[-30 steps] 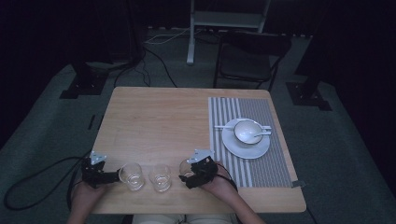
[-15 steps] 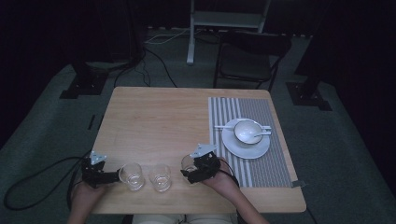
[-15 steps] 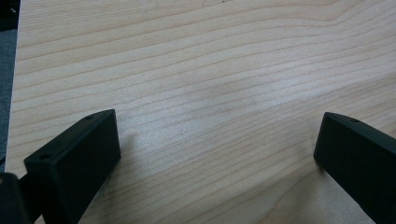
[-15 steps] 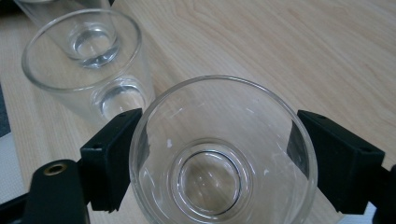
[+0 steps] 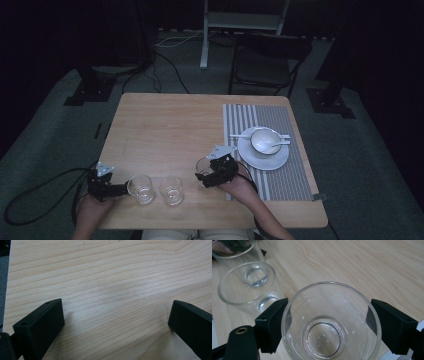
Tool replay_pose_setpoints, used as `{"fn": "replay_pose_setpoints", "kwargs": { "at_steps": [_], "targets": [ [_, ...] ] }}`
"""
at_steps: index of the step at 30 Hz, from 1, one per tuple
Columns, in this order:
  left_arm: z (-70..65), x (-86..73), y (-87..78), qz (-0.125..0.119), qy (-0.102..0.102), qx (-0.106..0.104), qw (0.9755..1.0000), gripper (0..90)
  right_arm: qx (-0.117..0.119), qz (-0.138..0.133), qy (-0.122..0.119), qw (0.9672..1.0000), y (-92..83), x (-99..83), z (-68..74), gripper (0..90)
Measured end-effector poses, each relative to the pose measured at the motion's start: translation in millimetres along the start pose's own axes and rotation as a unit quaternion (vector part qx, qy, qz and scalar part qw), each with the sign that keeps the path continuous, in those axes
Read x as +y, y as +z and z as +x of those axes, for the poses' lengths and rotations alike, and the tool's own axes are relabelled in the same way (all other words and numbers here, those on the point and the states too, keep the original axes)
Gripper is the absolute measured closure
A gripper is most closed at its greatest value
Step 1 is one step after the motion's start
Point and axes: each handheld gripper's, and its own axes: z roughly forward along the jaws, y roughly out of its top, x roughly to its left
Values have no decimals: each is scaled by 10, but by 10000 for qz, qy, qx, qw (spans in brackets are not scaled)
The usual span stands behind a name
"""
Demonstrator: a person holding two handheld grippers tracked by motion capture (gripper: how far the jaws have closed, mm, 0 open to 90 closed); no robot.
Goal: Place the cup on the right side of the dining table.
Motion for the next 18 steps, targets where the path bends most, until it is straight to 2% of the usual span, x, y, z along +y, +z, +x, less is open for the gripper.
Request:
{"fn": "replay_pose_setpoints", "kwargs": {
  "at_steps": [5, 18],
  "targets": [
    [2, 0, -2, 12, 16, -1, 10000, 8, -35, -13, -12, 10000, -11, 68, -66, 177],
    [2, 0, -2, 9, 17, -1, 10000, 8, -173, -100, 136, 9997, 2, 203, -282, 177]
  ]
}}
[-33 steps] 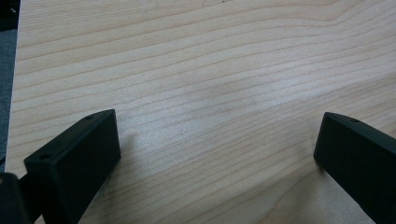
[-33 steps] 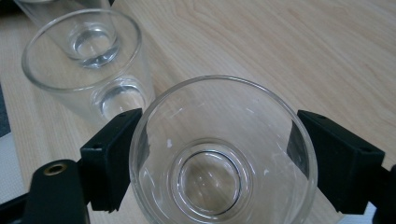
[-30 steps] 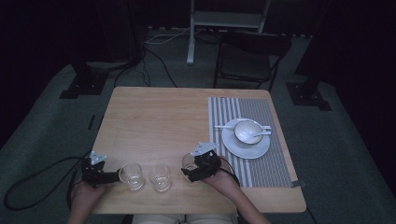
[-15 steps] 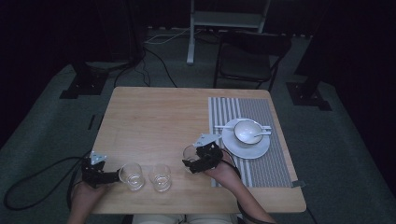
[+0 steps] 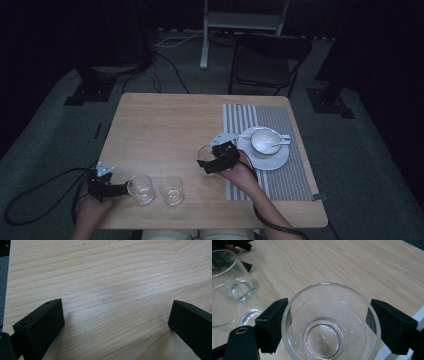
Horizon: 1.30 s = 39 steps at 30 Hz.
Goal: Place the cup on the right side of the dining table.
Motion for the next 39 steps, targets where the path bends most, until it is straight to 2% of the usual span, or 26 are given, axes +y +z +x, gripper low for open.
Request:
{"fn": "replay_pose_setpoints", "kwargs": {
  "at_steps": [10, 24, 32, 35, 36, 39],
  "targets": [
    [2, 0, -1, 11, 14, 0, 10000, 8, -163, -24, 151, 9998, 32, 141, -226, 178],
    [1, -1, -1, 6, 8, -8, 10000, 8, -346, 115, 343, 9987, 134, 257, -527, 177],
    [5, -2, -3, 9, 30, -24, 10000, 8, -547, 150, 511, 9971, 175, 370, -786, 177],
    [5, -2, -3, 11, 31, -24, 10000, 8, -695, 155, 544, 9960, 173, 430, -880, 177],
    [5, -2, -3, 9, 30, -25, 10000, 8, -792, 134, 596, 9950, 172, 454, -942, 177],
    [5, -2, -3, 9, 30, -24, 10000, 8, -881, 68, 787, 9930, 164, 487, -1089, 177]
  ]
}}
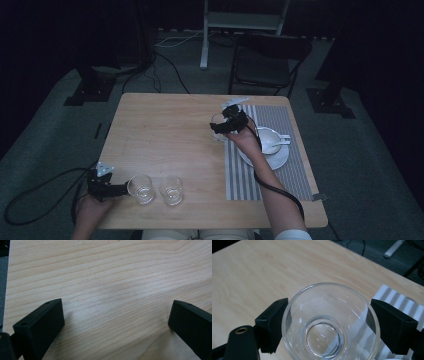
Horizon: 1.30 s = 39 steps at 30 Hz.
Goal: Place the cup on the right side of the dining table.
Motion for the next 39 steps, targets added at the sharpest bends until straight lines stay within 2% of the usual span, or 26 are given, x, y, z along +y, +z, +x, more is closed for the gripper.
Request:
{"fn": "replay_pose_setpoints", "kwargs": {
  "at_steps": [10, 13, 15, 18, 21, 24, 26, 27, 28, 31, 33, 34, 37, 38, 39],
  "targets": [
    [1, -1, 0, -6, 1, -6, 10000, 8, -462, -114, 497, 9976, 82, 103, -366, 177],
    [1, -1, 0, -6, 1, -6, 10000, 8, -598, -66, 518, 9968, 98, 130, -432, 177],
    [1, -1, 0, -5, 1, -5, 10000, 8, -859, -8, 530, 9949, 112, 164, -535, 177],
    [1, -1, 0, -6, 1, -5, 10000, 8, -1017, 7, 658, 9926, 110, 186, -678, 177],
    [0, -1, 0, -6, 0, -5, 10000, 8, -1215, 9, 837, 9891, 100, 187, -849, 177],
    [0, -2, 0, -6, -1, -3, 10000, 8, -1431, 95, 1081, 9837, 97, 144, -1034, 177],
    [-1, -4, -1, -12, -5, -2, 10000, 8, -1474, 104, 1127, 9826, 100, 129, -1073, 178],
    [-1, -4, -2, -12, -4, -2, 10000, 8, -1520, 146, 1195, 9810, 106, 109, -1123, 177],
    [-1, -4, -1, -13, -4, 0, 10000, 8, -1603, 228, 1316, 9780, 133, 68, -1214, 177],
    [-1, -5, -1, -13, -3, -1, 10000, 8, -1769, 386, 1403, 9734, 196, 23, -1314, 177],
    [-1, -5, -1, -13, -3, 0, 10000, 8, -1813, 441, 1407, 9723, 221, 11, -1342, 177],
    [-1, -5, -2, -13, -3, -1, 10000, 8, -1920, 524, 1433, 9695, 275, -14, -1402, 177],
    [0, -7, -3, -14, -19, 11, 10000, 8, -1964, 592, 1584, 9658, 340, -53, -1488, 177],
    [0, -7, -3, -14, -19, 11, 10000, 8, -1964, 592, 1584, 9658, 340, -53, -1488, 177],
    [1, -7, -3, -10, -26, 23, 10000, 8, -1972, 690, 1634, 9642, 407, -70, -1537, 177]
  ]
}}
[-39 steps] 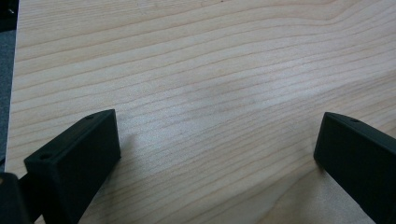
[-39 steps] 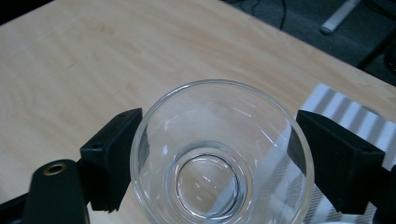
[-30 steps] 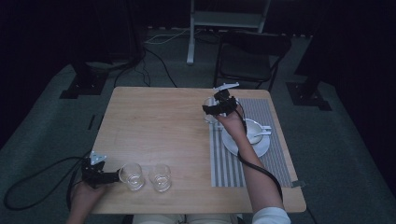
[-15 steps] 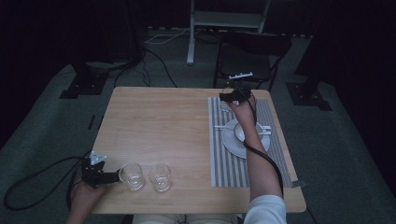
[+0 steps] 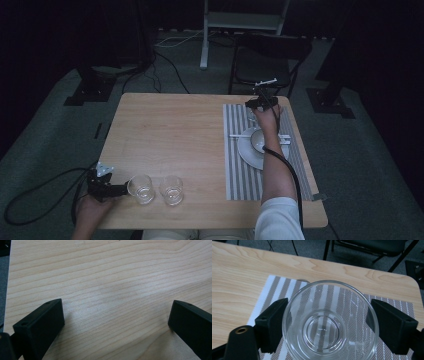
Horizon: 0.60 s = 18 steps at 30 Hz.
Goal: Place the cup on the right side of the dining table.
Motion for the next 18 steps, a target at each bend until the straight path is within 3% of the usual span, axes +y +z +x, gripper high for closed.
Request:
{"fn": "replay_pose_setpoints", "kwargs": {
  "at_steps": [10, 14, 18],
  "targets": [
    [1, 1, 0, 2, -33, 27, 10000, 8, 35, 251, -36, 9997, 252, -39, 86, 177],
    [0, 1, 1, -1, -44, 33, 10000, 8, 76, 243, -15, 9997, 277, -28, 95, 177],
    [1, 1, 0, 0, -46, 35, 10000, 8, 210, 404, 52, 9989, 272, -10, 52, 175]
  ]
}}
